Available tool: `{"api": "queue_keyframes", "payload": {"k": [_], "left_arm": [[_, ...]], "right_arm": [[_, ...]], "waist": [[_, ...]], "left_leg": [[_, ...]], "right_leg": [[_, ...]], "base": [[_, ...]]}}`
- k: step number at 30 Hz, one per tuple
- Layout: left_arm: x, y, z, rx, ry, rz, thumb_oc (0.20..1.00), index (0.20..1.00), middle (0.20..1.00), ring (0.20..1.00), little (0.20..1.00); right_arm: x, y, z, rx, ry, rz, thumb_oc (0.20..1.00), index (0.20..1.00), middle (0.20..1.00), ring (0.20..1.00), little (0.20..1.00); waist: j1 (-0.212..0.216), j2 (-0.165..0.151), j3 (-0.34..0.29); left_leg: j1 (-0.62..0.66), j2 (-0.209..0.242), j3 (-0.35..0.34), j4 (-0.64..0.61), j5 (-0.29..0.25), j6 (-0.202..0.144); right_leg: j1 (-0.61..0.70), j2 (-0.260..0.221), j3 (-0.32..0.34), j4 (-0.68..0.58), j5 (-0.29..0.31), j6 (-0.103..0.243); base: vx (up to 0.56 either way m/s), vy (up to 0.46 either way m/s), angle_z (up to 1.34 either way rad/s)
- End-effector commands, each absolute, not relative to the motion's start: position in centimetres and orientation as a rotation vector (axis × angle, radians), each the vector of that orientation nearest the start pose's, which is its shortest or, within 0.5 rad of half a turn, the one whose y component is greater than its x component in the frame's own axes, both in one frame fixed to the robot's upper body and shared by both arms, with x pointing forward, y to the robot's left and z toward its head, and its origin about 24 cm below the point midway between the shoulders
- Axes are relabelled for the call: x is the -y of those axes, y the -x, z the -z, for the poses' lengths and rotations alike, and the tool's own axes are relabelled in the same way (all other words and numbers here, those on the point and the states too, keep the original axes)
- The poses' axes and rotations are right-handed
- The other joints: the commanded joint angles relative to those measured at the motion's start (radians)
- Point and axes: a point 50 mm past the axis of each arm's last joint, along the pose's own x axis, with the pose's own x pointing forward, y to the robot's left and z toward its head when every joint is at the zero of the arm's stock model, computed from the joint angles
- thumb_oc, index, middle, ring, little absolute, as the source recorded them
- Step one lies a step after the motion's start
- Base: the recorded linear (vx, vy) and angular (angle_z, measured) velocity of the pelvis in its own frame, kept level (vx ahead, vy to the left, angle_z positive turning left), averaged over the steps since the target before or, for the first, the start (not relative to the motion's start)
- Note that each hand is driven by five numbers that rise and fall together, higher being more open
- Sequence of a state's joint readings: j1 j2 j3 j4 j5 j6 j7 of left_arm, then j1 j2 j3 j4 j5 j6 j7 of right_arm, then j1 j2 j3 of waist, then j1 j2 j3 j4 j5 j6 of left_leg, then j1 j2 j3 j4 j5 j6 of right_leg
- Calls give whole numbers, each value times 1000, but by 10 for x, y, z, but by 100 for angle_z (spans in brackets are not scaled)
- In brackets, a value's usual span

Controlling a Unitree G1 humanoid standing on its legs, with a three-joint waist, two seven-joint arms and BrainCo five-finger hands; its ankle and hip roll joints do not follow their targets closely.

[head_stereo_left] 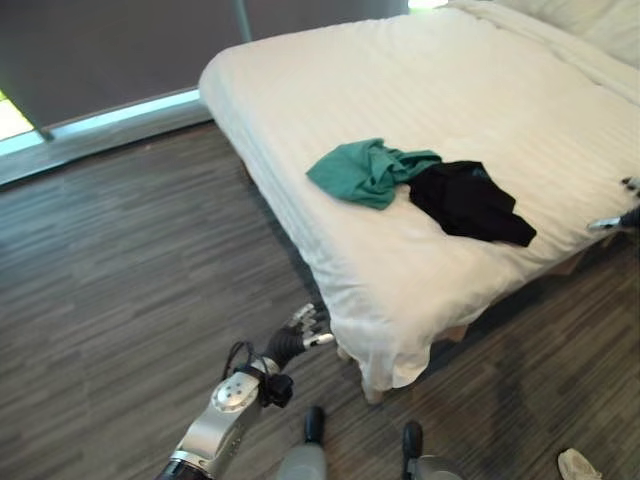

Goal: Pick up bed clothes into laundry basket.

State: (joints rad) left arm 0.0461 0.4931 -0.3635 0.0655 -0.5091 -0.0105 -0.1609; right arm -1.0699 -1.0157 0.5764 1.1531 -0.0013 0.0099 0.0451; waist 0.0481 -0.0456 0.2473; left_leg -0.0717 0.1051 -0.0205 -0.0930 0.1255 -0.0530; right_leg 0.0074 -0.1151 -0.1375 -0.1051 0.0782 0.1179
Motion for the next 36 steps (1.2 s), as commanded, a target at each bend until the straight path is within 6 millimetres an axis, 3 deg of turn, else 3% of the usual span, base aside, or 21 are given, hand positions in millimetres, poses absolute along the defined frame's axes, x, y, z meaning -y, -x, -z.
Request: {"api": "queue_keyframes", "payload": {"k": [1,6,14,18,22,24,27,30,31,32,36], "left_arm": [[-155,-240,-46,-72,67,497,1000,1000,1000,1000,1000],[-138,-241,-54,-35,78,560,1000,1000,1000,1000,1000],[-117,-249,-62,9,81,591,1000,1000,1000,1000,1000],[-114,-256,-70,55,84,564,1000,1000,1000,1000,1000],[-111,-263,-80,105,106,523,1000,1000,1000,1000,1000],[-111,-267,-85,131,115,496,1000,1000,1000,1000,1000],[-113,-270,-85,131,107,473,1000,1000,1000,1000,1000],[-112,-272,-88,145,101,467,1000,1000,1000,1000,1000],[-112,-273,-88,149,94,466,1000,1000,1000,1000,1000],[-112,-274,-89,154,95,462,1000,1000,1000,1000,1000],[-119,-277,-91,168,85,418,1000,1000,1000,1000,1000]], "right_arm": [[375,-355,-292,-122,1183,513,1000,1000,1000,1000,1000],[345,-370,-324,-26,1221,523,1000,1000,1000,1000,1000],[336,-363,-369,116,1227,629,1000,1000,1000,1000,1000],[329,-365,-376,131,1250,631,1000,1000,1000,1000,1000],[331,-371,-355,123,1190,609,1000,1000,1000,1000,1000],[333,-375,-330,104,1106,583,1000,1000,1000,1000,1000],[336,-380,-294,13,1136,518,1000,1000,1000,1000,1000],[343,-377,-285,-23,1171,520,1000,1000,1000,1000,1000],[346,-375,-282,-19,1173,521,231,231,231,231,231],[347,-373,-281,-6,1165,519,200,200,200,200,200],[354,-363,-285,76,1146,526,200,200,200,200,200]], "waist": [[42,-7,41],[50,21,88],[57,45,171],[58,57,214],[55,66,253],[48,69,272],[47,65,273],[39,63,273],[32,62,273],[28,58,273],[4,41,273]], "left_leg": [[48,-1,-20,42,-78,-21],[-29,4,-41,21,-37,-34],[-188,0,-44,13,12,-58],[-244,-1,-39,10,26,-65],[-301,-7,-48,6,37,-73],[-313,-6,-47,10,36,-72],[-321,-5,-39,12,35,-70],[-310,-9,-35,11,29,-66],[-303,-12,-32,11,26,-65],[-293,-13,-31,9,22,-62],[-247,-22,-25,7,6,-55]], "right_leg": [[-69,-16,-8,77,-25,20],[-143,-2,-27,73,-18,7],[-276,8,-29,42,17,6],[-341,13,-15,46,34,4],[-405,21,-2,38,57,6],[-417,26,4,38,59,6],[-433,29,9,43,56,2],[-428,27,14,44,54,2],[-423,26,17,45,54,3],[-416,24,21,45,53,4],[-383,16,31,50,45,6]], "base": [[-71,-73,-3],[-54,-56,13],[-34,-49,10],[-69,-24,-3],[-52,-18,-4],[0,-33,-7],[20,-5,-8],[19,36,-8],[19,46,-2],[21,56,1],[8,46,1]]}}
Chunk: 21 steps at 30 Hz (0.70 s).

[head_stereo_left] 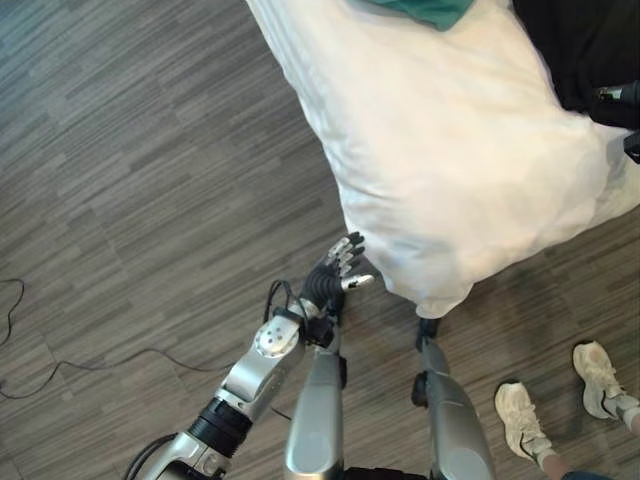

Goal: Pick up bed clothes into laundry basket.

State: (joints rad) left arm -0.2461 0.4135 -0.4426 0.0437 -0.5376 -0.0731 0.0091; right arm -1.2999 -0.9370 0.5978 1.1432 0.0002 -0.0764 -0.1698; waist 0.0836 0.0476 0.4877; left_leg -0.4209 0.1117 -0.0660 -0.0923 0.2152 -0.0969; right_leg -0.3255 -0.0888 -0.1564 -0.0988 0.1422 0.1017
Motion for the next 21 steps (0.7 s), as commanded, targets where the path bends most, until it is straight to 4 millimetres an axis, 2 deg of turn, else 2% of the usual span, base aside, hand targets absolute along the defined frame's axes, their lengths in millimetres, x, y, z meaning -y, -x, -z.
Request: {"api": "queue_keyframes", "payload": {"k": [1,3,5,6,8,9,10,11,14,16,17,19,21], "left_arm": [[-122,-277,-91,168,80,409,1000,1000,1000,1000,1000],[-126,-279,-91,173,70,389,1000,1000,1000,1000,1000],[-132,-278,-90,167,57,371,1000,1000,1000,1000,1000],[-142,-279,-88,159,50,339,1000,1000,1000,1000,1000],[-147,-277,-84,140,45,333,1000,1000,1000,1000,1000],[-146,-276,-83,135,40,342,1000,1000,1000,1000,1000],[-159,-276,-81,120,24,309,1000,1000,1000,1000,1000],[-163,-275,-80,109,11,307,1000,1000,1000,1000,1000],[-176,-274,-76,89,-29,275,1000,1000,1000,1000,1000],[-180,-273,-73,71,-49,273,1000,1000,1000,1000,1000],[-180,-273,-72,68,-51,275,1000,1000,1000,1000,1000],[-184,-270,-67,45,-69,268,1000,1000,1000,1000,1000],[-186,-269,-65,40,-67,265,1000,1000,1000,1000,1000]], "right_arm": [[356,-358,-283,105,1134,525,200,200,200,200,200],[360,-349,-274,146,1086,517,200,200,200,200,200],[368,-335,-249,131,1046,506,200,200,200,200,200],[362,-322,-224,140,1034,443,200,200,200,200,200],[373,-302,-188,82,942,466,200,200,200,200,200],[376,-298,-185,73,938,472,200,200,200,200,200],[383,-274,-151,6,841,476,200,200,200,200,200],[386,-263,-136,-25,807,493,200,200,200,200,200],[381,-229,-90,-126,700,481,200,200,200,200,200],[374,-213,-65,-185,633,475,200,200,200,200,200],[374,-211,-64,-188,631,476,200,200,200,200,200],[364,-198,-40,-253,562,457,200,200,200,200,200],[358,-195,-34,-263,537,446,200,200,200,200,200]], "waist": [[-38,-60,32],[-58,-74,32],[-67,-89,23],[-98,-106,0],[-98,-118,-28],[-87,-121,-27],[-110,-125,-60],[-110,-126,-77],[-131,-125,-119],[-148,-125,-142],[-144,-126,-141],[-166,-130,-174],[-169,-134,-186]], "left_leg": [[119,-30,24,6,-89,-10],[153,-32,28,10,-103,-3],[191,-34,31,14,-120,5],[226,-35,45,23,-143,18],[261,-37,52,39,-172,29],[265,-37,53,40,-174,29],[303,-43,64,50,-198,42],[319,-46,69,52,-208,48],[377,-63,84,51,-234,69],[414,-77,93,47,-250,82],[418,-78,95,45,-251,84],[459,-91,114,40,-267,97],[477,-95,127,33,-271,101]], "right_leg": [[-36,-12,53,45,-22,23],[-6,-15,60,49,-27,26],[28,-19,65,51,-35,29],[55,-21,76,57,-41,31],[87,-26,85,59,-47,35],[91,-26,86,58,-48,36],[122,-32,98,65,-55,42],[131,-39,102,71,-59,47],[157,-61,121,105,-71,63],[167,-75,139,129,-76,78],[169,-76,141,132,-79,79],[185,-83,165,136,-70,93],[191,-86,176,131,-61,99]], "base": [[17,62,1],[29,57,-1],[62,79,-5],[91,108,-13],[77,87,-25],[105,122,-26],[100,138,-18],[116,183,-11],[81,187,-17],[51,169,-16],[40,131,-26],[41,159,-21],[8,114,-27]]}}
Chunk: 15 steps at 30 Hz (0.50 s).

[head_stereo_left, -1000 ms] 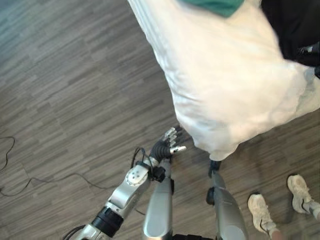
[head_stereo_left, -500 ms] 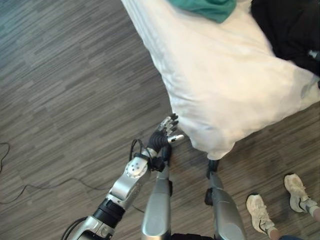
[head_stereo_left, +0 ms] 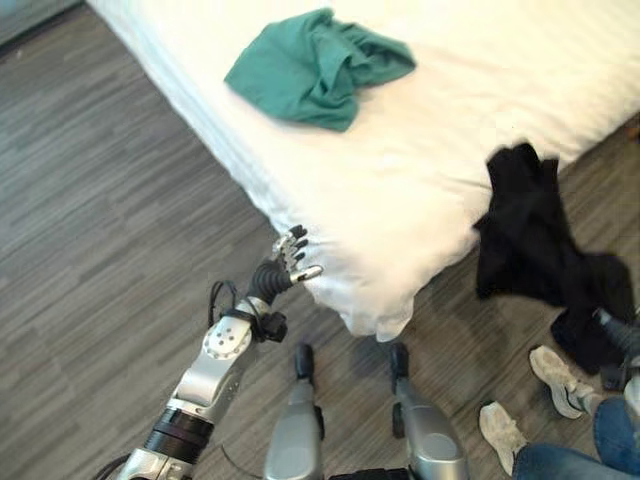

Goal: Pick up bed clothes into laundry basket.

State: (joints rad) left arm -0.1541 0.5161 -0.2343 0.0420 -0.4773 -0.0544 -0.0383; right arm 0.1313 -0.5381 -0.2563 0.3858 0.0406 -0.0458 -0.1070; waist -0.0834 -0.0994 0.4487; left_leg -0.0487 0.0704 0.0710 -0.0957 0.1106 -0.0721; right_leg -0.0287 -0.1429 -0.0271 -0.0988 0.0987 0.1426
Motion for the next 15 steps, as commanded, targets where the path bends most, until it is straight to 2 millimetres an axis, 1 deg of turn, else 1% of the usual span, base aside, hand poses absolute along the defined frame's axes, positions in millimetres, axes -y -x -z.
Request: {"api": "queue_keyframes", "payload": {"k": [1,2,3,4,5,6,7,8,9,10,11,12,13,14,15], "left_arm": [[-188,-268,-63,30,-60,258,1000,1000,1000,1000,1000],[-188,-268,-63,30,-60,258,1000,1000,1000,1000,1000],[-188,-268,-62,23,-60,257,1000,1000,1000,1000,1000],[-189,-265,-59,14,-61,260,1000,1000,1000,1000,1000],[-188,-263,-57,6,-61,259,1000,1000,1000,1000,1000],[-189,-262,-55,3,-54,256,1000,1000,1000,1000,1000],[-190,-260,-54,-3,-45,251,1000,1000,1000,1000,1000],[-189,-260,-54,0,-35,247,1000,1000,1000,1000,1000],[-188,-260,-53,1,-25,247,1000,1000,1000,1000,1000],[-188,-261,-53,1,-18,242,1000,1000,1000,1000,1000],[-189,-262,-54,7,-16,240,1000,1000,1000,1000,1000],[-190,-262,-56,17,-12,236,1000,1000,1000,1000,1000],[-191,-263,-60,30,-11,229,1000,1000,1000,1000,1000],[-193,-263,-62,40,-7,214,1000,1000,1000,1000,1000],[-195,-264,-65,53,-8,204,1000,1000,1000,1000,1000]], "right_arm": [[357,-192,-33,-251,495,457,200,200,200,200,200],[357,-192,-33,-252,495,457,200,200,200,200,200],[357,-192,-36,-217,439,490,200,200,200,200,200],[359,-192,-40,-170,367,531,200,200,200,200,200],[359,-190,-45,-112,281,564,200,200,200,200,200],[359,-190,-48,-71,230,582,200,200,200,200,200],[356,-191,-52,-1,116,600,200,200,200,200,200],[353,-193,-57,94,-31,610,200,200,200,200,200],[347,-196,-59,164,-131,609,200,200,200,200,200],[342,-197,-61,233,-254,614,200,200,200,200,200],[337,-197,-64,280,-316,595,200,200,200,200,200],[333,-199,-66,329,-393,584,200,200,200,200,200],[326,-203,-70,361,-440,549,200,200,200,200,200],[318,-208,-74,393,-499,506,200,200,200,200,200],[310,-213,-76,417,-555,471,200,200,200,200,200]], "waist": [[-16,6,-165],[-13,5,-166],[-24,0,-174],[-36,-6,-185],[-34,-12,-183],[-33,-16,-181],[-30,-16,-177],[-26,-13,-171],[-19,-9,-167],[-19,2,-158],[-19,5,-155],[-15,16,-153],[-9,19,-155],[-1,23,-156],[9,23,-160]], "left_leg": [[119,-57,6,31,-172,82],[121,-57,9,30,-172,82],[130,-61,24,25,-175,86],[147,-64,45,18,-179,91],[163,-66,67,16,-184,93],[175,-64,83,16,-190,95],[190,-61,102,15,-196,97],[200,-59,120,18,-198,98],[200,-57,133,21,-195,100],[205,-47,140,28,-200,101],[198,-42,146,36,-192,102],[200,-33,158,44,-197,104],[191,-28,168,51,-189,104],[191,-21,180,59,-195,103],[182,-17,191,64,-187,102]], "right_leg": [[-106,-32,57,127,-2,69],[-107,-31,60,126,-1,70],[-112,-31,66,127,8,78],[-118,-28,72,134,23,93],[-125,-25,71,146,33,100],[-131,-25,56,158,53,109],[-135,-25,28,174,60,113],[-140,-30,-13,198,65,113],[-144,-38,-52,220,66,111],[-143,-39,-84,269,43,107],[-146,-40,-100,311,28,99],[-145,-40,-128,363,-1,92],[-148,-38,-152,385,-15,80],[-146,-34,-179,426,-51,71],[-148,-31,-207,438,-58,61]], "base": [[-10,57,-45],[-33,97,-39],[-29,86,-25],[-49,115,-25],[-38,70,-36],[-39,34,-49],[-33,11,-55],[-56,18,-56],[-76,25,-54],[-125,26,-57],[-115,44,-48],[-138,39,-42],[-80,39,-33],[-97,1,-40],[-42,-53,-48]]}}
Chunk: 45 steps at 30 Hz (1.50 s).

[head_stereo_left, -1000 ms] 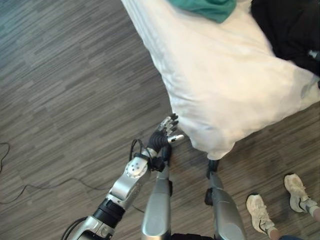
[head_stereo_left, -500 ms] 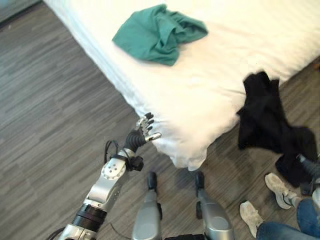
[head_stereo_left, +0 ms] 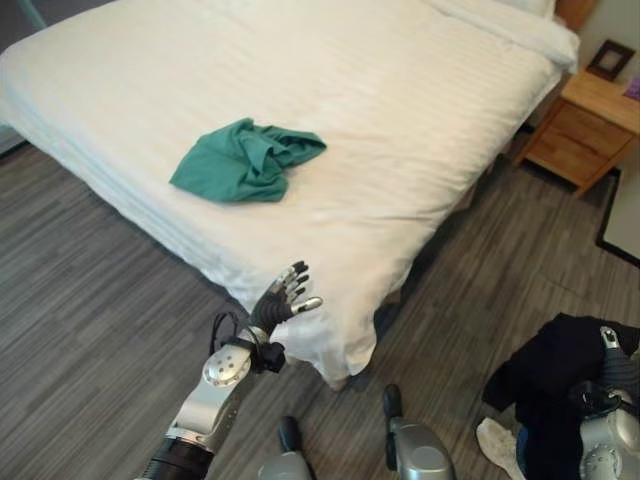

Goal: Pick up bed clothes into laundry basket.

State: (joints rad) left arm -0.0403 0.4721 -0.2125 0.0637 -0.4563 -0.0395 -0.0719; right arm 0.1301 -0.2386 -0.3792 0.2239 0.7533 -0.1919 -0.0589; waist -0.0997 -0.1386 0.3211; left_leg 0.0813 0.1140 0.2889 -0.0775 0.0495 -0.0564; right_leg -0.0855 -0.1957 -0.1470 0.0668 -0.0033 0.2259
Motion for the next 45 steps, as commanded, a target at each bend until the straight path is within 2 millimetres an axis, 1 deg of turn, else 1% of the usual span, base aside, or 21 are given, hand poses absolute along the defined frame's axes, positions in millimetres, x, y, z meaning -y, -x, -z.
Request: {"api": "queue_keyframes", "payload": {"k": [1,2,3,5,8,9,12,13,16,18,20,23,25,26,28,33,37,39,42,43,45], "left_arm": [[-198,-264,-68,65,-11,191,1000,1000,1000,1000,1000],[-199,-263,-68,63,-13,190,1000,1000,1000,1000,1000],[-203,-263,-72,85,-37,171,1000,1000,1000,1000,1000],[-213,-265,-79,114,-83,125,1000,1000,1000,1000,1000],[-230,-271,-99,180,-156,34,1000,1000,1000,1000,1000],[-230,-272,-100,181,-157,33,1000,1000,1000,1000,1000],[-236,-287,-123,255,-209,-11,1000,1000,1000,1000,1000],[-241,-291,-128,270,-221,-49,1000,1000,1000,1000,1000],[-254,-305,-138,273,-255,-145,1000,1000,1000,1000,1000],[-270,-315,-158,299,-417,-229,1000,1000,1000,1000,1000],[-291,-328,-181,295,-582,-317,1000,1000,1000,1000,1000],[-320,-335,-212,278,-766,-475,1000,1000,1000,1000,1000],[-337,-339,-231,249,-870,-551,1000,1000,1000,1000,1000],[-353,-340,-248,212,-934,-623,1000,1000,1000,1000,1000],[-361,-342,-259,192,-966,-657,1000,1000,1000,1000,1000],[-373,-347,-304,131,-1054,-775,1000,1000,1000,1000,1000],[-359,-353,-330,194,-1084,-777,1000,1000,1000,1000,1000],[-352,-353,-353,234,-1136,-816,1000,1000,1000,1000,1000],[-350,-352,-363,239,-1166,-837,1000,1000,1000,1000,1000],[-353,-346,-376,234,-1224,-892,1000,1000,1000,1000,1000],[-358,-341,-382,204,-1274,-945,1000,1000,1000,1000,1000]], "right_arm": [[303,-216,-77,428,-597,439,200,200,200,200,200],[302,-216,-76,427,-601,438,200,200,200,200,200],[289,-220,-76,403,-614,378,200,200,200,200,200],[279,-219,-72,363,-599,326,200,200,200,200,200],[270,-221,-69,311,-572,269,200,200,200,200,200],[270,-222,-69,312,-573,269,200,200,200,200,200],[275,-218,-68,295,-543,275,200,200,200,200,200],[273,-218,-66,279,-551,267,200,200,200,200,200],[274,-220,-67,265,-540,259,200,200,200,200,200],[275,-221,-71,272,-527,236,200,200,200,200,200],[275,-226,-76,279,-504,208,200,200,200,200,200],[272,-226,-76,262,-481,176,200,200,200,200,200],[270,-222,-70,230,-481,173,200,200,200,200,200],[270,-216,-63,204,-495,171,200,200,200,200,200],[268,-215,-60,200,-507,165,200,200,200,200,200],[253,-224,-61,197,-549,76,200,200,200,200,200],[243,-232,-65,214,-568,22,200,200,200,200,200],[235,-241,-73,234,-567,-30,200,200,200,200,200],[233,-243,-77,250,-569,-44,200,200,200,200,200],[231,-244,-82,258,-545,-68,200,200,200,200,200],[230,-240,-79,251,-537,-74,200,200,200,200,200]], "waist": [[40,54,-45],[38,52,-44],[63,39,-69],[67,42,-86],[72,32,-85],[71,31,-85],[80,32,-43],[85,38,-37],[77,36,-39],[78,37,-42],[90,45,-36],[79,55,-36],[66,53,-44],[44,52,-59],[38,37,-61],[1,-27,-55],[-10,-60,-28],[-26,-93,8],[-34,-108,19],[-46,-138,42],[-63,-170,46]], "left_leg": [[46,-64,-15,48,-127,82],[48,-62,-16,49,-128,80],[44,-69,4,50,-131,71],[36,-56,10,67,-117,56],[-20,6,9,241,-126,23],[-28,8,8,248,-124,22],[-151,76,-52,518,-13,-33],[-170,70,-94,553,-5,-37],[-249,68,-125,494,-3,-32],[-266,79,-125,423,-12,-35],[-285,55,-174,299,44,-46],[-283,58,-207,225,81,-67],[-265,65,-171,193,78,-66],[-247,60,-156,170,76,-59],[-247,59,-143,170,73,-57],[-282,63,-103,188,57,-41],[-324,58,-101,181,62,-31],[-373,62,-101,170,75,-26],[-399,64,-98,164,83,-25],[-428,70,-95,156,82,-22],[-459,76,-91,142,93,-23]], "right_leg": [[-67,19,-116,243,23,-32],[-59,21,-118,234,25,-33],[4,37,-138,131,4,-44],[7,66,-118,106,2,-62],[62,113,-119,50,-45,-114],[60,114,-121,46,-40,-117],[118,142,-139,24,-67,-175],[134,147,-133,19,-80,-181],[162,130,-124,-15,-82,-169],[186,132,-110,-31,-89,-160],[197,142,-79,-39,-93,-153],[211,144,-51,-43,-103,-141],[227,140,-42,-59,-107,-130],[230,133,-26,-69,-106,-123],[222,128,-17,-70,-107,-119],[163,119,20,-69,-78,-99],[109,119,21,-65,-61,-88],[36,125,23,-52,-40,-81],[5,128,21,-47,-31,-78],[-37,130,20,-49,-13,-70],[-76,141,12,-59,13,-64]], "base": [[-34,-66,-50],[37,-164,-51],[42,-165,-41],[62,-214,-45],[65,-242,-15],[20,-218,-12],[-11,-194,13],[21,-85,28],[67,19,-1],[161,47,-10],[175,83,-20],[165,106,-51],[216,164,-44],[195,164,-33],[128,125,-24],[92,81,-21],[-10,48,-14],[-86,43,-4],[-66,41,-3],[-45,38,-14],[-56,44,-9]]}}
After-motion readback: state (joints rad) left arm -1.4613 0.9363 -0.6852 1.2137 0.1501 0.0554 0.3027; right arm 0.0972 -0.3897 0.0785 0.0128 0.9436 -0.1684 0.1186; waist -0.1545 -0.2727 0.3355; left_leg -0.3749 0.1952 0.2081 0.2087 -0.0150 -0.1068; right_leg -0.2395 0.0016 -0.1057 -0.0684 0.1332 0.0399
